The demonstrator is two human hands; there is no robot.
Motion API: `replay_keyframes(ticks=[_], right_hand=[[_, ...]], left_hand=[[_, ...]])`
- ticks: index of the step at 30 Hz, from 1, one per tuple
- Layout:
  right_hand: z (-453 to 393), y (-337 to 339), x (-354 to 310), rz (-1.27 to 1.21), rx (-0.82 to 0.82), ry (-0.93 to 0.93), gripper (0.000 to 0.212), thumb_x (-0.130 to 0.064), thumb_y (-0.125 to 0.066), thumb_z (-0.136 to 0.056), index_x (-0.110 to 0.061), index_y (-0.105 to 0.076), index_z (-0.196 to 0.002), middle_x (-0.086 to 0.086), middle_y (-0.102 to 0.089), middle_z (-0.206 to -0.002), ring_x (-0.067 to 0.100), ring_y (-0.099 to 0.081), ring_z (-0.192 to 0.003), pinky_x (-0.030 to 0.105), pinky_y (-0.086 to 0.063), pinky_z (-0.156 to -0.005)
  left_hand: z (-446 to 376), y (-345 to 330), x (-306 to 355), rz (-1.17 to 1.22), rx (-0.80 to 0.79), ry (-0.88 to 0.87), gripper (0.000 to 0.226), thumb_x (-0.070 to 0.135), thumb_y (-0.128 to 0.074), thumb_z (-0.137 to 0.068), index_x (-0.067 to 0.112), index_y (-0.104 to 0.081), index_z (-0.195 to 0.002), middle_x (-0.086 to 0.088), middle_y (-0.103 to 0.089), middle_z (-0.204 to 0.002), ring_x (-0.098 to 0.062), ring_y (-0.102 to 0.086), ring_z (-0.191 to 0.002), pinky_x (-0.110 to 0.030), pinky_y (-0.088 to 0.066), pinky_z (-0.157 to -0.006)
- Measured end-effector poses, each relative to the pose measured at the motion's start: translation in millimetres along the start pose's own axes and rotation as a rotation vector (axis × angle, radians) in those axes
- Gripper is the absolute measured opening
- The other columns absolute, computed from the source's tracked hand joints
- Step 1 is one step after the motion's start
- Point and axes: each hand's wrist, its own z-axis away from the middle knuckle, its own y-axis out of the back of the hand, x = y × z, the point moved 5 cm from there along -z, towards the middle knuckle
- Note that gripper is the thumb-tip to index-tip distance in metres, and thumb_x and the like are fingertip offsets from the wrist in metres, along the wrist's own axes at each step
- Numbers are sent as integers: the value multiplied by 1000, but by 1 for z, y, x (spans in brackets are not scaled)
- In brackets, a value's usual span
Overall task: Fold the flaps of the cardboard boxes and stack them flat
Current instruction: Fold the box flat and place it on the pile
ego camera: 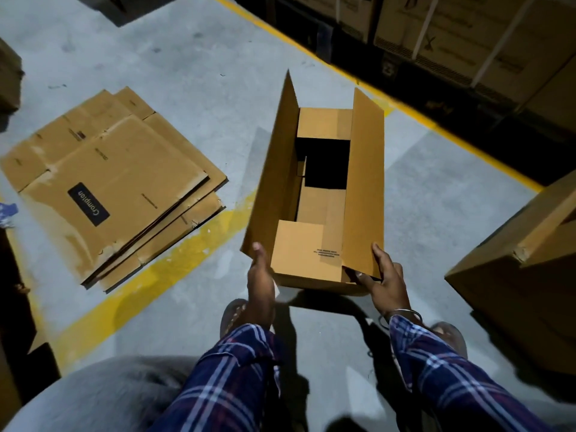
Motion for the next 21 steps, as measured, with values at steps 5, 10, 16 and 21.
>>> replay_keyframes(ticks=[5, 10, 16, 21], right_hand=[[3, -2, -2, -106, -17, 1, 65, -29, -69, -96, -40, -39, -153, -1, -48, -129, 15, -50, -120, 30, -41, -101], [0, 11, 23, -515, 250, -426, 62, -52, -51, -102, 8, -60, -117, 32, -65, -114, 36, -66, -104, 36, -51, -84], [-11, 33, 33, -720, 523, -532, 61, -28, -79, -88, -18, -50, -140, 8, -57, -132, 32, -60, -118, 54, -54, -99], [-12, 72, 17, -67, 761, -566, 125, -26, -96, -65, -20, -14, -159, 11, -23, -159, 39, -37, -138, 58, -43, -105]], left_hand=[[-11, 20, -6, 156, 156, 83, 73, 82, -33, -92, 17, -62, -108, 2, -65, -83, -16, -60, -76, -34, -48, -79], [-28, 26, -13, 233, 249, 173, 74, 80, -35, -94, 13, -60, -114, -9, -66, -96, -21, -60, -78, -34, -48, -70], [-42, 52, 5, -45, 534, 162, 86, 47, -55, -86, 10, -28, -159, -19, -43, -154, -42, -47, -136, -53, -43, -107], [-19, 37, 69, -890, 679, -437, 112, 5, -73, -77, 31, -5, -163, -13, -9, -171, -35, -14, -156, -60, -22, -122]])
